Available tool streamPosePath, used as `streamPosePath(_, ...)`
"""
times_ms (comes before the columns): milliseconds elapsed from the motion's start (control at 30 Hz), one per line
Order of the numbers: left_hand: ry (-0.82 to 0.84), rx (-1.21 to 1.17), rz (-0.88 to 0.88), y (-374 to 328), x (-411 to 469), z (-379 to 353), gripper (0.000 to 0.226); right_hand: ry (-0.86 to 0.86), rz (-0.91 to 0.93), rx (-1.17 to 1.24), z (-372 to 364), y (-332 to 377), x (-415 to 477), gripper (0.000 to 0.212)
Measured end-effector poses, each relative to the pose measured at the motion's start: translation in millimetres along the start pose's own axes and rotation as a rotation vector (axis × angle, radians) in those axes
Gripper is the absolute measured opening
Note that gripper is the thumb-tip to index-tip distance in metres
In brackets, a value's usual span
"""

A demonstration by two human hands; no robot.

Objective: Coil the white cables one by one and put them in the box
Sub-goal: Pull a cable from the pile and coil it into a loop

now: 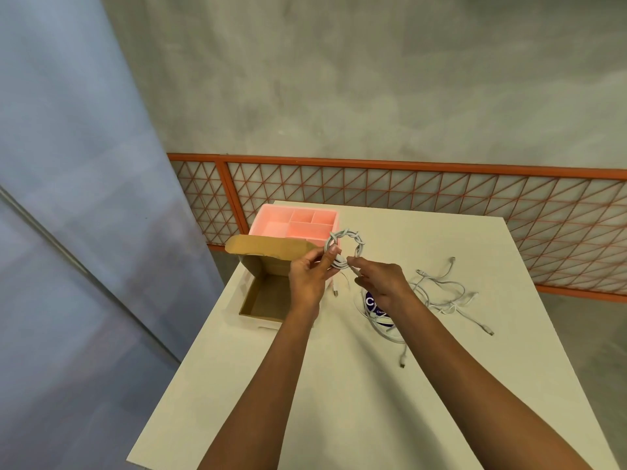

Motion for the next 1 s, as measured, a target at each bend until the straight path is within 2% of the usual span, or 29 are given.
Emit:
streamPosePath(133, 0.031, -0.019, 0.026, 2, 1, 0, 0.026, -0.031, 0.094, 0.006, 0, 2, 2, 0.029)
streamPosePath(300, 0.057, 0.005, 0.081, 9, 0, -1, 0.016, -0.036, 0.241, -0.101, 1, 5, 4, 0.038)
streamPosePath(700, 0.039, -0.026, 0.115, 3, 0, 2, 0.027, 0.008, 0.372, -0.290, -2, 12, 2, 0.043)
streamPosePath(833, 0.035, -0.041, 0.144, 2, -1, 1, 0.024, 0.065, 0.452, -0.257, -3, 19, -1, 0.040)
streamPosePath(1000, 0.039, -0.091, 0.190, -1, -2, -1, 0.023, 0.081, 0.410, -0.166, -4, 19, 0, 0.046)
Point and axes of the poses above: each hand's wrist, its own x-axis towards the middle knuckle, its own z-axis out of the back of the hand, y = z × x, the point moved 4 cm from there along x, towards the middle knuckle, and after that the axes turned 7 degrees about z, right-handed, at the moved point
